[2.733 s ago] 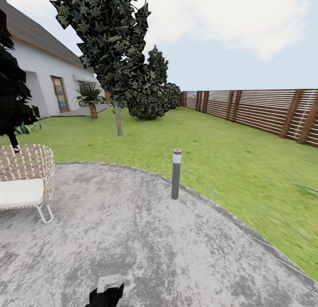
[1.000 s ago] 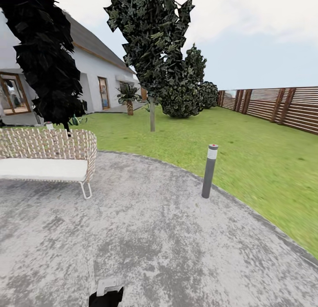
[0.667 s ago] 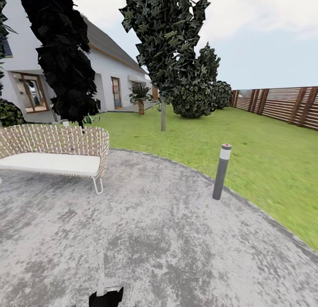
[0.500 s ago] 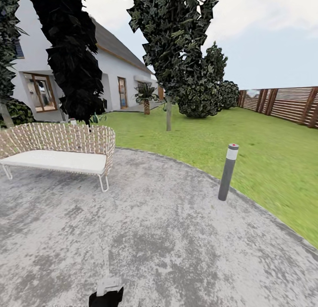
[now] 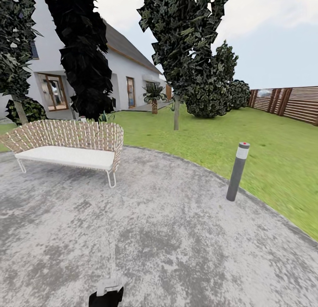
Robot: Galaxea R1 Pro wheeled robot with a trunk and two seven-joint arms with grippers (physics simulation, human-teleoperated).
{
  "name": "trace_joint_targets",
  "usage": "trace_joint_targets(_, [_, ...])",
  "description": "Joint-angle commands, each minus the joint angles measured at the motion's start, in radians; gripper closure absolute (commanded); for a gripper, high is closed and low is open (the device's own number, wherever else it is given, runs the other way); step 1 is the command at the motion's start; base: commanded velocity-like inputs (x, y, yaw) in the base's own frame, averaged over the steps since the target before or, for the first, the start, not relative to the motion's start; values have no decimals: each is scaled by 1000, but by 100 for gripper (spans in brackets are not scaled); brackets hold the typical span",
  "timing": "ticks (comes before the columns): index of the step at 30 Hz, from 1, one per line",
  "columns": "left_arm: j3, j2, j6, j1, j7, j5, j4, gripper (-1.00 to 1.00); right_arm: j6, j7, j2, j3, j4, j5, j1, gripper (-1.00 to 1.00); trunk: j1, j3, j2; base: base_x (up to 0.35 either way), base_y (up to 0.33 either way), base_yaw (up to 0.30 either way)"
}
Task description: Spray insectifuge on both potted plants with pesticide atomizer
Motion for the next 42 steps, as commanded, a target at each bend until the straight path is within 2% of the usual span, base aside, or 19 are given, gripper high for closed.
trace_joint_targets(1, [-1, 0, -1, 0, 0, 9, 0, -100, 0, 0, 0, -1, 0, 0, 0, -100, 4, -4, -8, 0, 0, 9])
trace_joint_targets(11, [-1, 0, -1, 0, 0, 9, 0, -100, 0, 0, 0, -1, 1, 5, -1, -100, 42, -44, -78, 0, 0, 144])
trace_joint_targets(24, [-2, 0, 1, 0, 0, 11, 1, -100, -1, 0, 1, 0, 3, 5, 0, -100, 42, -58, -78, 20, -2, 212])
trace_joint_targets(35, [-1, 0, 1, 0, 1, 11, 1, -100, -2, 0, 0, 0, 3, 5, -1, -100, 42, -67, -78, 279, -163, 217])
trace_joint_targets(42, [0, 0, 1, 0, 1, 11, 1, -100, -2, 0, 1, 0, 0, 5, -1, -100, 42, -68, -78, 297, -219, 55])
